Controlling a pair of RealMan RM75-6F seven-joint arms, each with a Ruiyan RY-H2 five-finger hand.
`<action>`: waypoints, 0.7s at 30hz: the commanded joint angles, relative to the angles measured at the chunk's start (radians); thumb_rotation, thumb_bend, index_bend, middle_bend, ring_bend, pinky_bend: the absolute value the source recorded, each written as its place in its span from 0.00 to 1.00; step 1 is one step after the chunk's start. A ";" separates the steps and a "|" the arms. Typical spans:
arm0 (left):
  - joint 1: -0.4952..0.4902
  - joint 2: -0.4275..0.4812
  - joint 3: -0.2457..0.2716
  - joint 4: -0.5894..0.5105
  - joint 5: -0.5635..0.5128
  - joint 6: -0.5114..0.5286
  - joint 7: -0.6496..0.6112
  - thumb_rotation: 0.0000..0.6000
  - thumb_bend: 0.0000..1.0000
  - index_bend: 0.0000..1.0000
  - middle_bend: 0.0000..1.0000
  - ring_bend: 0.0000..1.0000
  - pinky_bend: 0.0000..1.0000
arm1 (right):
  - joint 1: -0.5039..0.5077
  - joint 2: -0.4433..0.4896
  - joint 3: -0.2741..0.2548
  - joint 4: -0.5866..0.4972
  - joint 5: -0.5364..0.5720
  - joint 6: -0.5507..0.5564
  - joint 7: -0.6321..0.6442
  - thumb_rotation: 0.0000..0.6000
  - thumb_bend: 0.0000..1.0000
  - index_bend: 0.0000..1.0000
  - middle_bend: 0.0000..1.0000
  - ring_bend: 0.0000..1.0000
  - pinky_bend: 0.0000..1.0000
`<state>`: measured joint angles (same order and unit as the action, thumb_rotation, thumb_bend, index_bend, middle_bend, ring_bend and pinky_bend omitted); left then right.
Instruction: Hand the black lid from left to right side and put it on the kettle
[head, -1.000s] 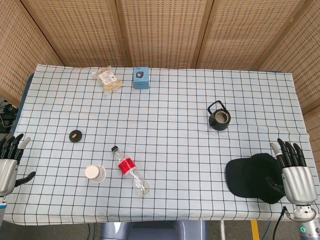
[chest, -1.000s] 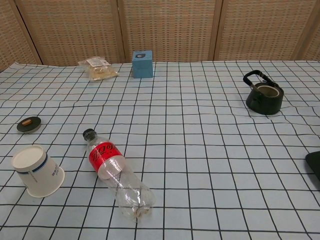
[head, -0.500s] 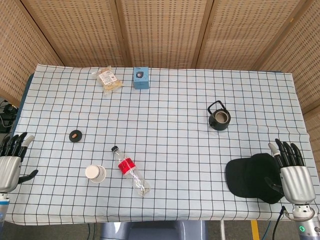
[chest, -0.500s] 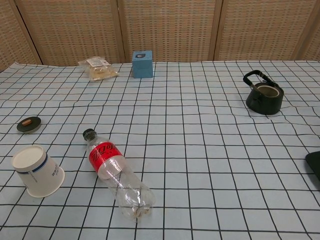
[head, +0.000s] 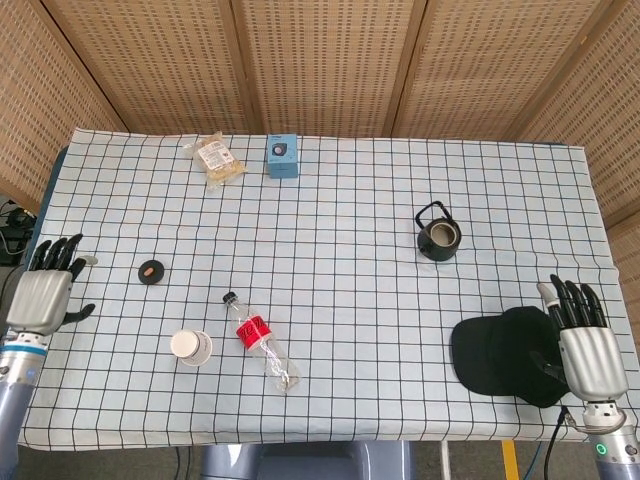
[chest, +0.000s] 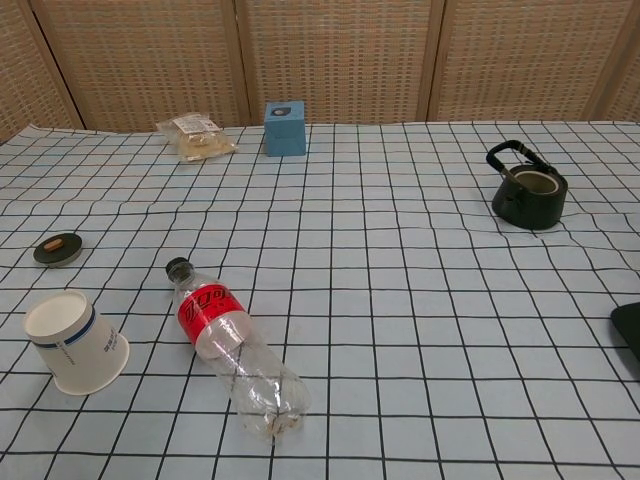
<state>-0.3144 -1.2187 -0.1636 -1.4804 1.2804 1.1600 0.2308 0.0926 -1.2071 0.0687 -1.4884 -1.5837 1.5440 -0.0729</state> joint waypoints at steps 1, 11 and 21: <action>-0.079 -0.046 -0.028 0.066 -0.089 -0.108 0.066 1.00 0.23 0.29 0.00 0.00 0.00 | 0.003 -0.004 0.000 0.006 0.007 -0.009 0.000 1.00 0.14 0.05 0.00 0.00 0.00; -0.190 -0.125 -0.045 0.191 -0.218 -0.267 0.116 1.00 0.31 0.31 0.00 0.00 0.00 | 0.007 -0.009 -0.001 0.011 0.010 -0.017 -0.009 1.00 0.14 0.06 0.00 0.00 0.00; -0.254 -0.188 -0.021 0.256 -0.284 -0.346 0.161 1.00 0.31 0.31 0.00 0.00 0.00 | 0.008 -0.008 0.001 0.015 0.020 -0.019 -0.003 1.00 0.14 0.06 0.00 0.00 0.00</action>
<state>-0.5600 -1.3974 -0.1896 -1.2332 1.0062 0.8239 0.3847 0.1001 -1.2155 0.0701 -1.4732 -1.5633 1.5249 -0.0755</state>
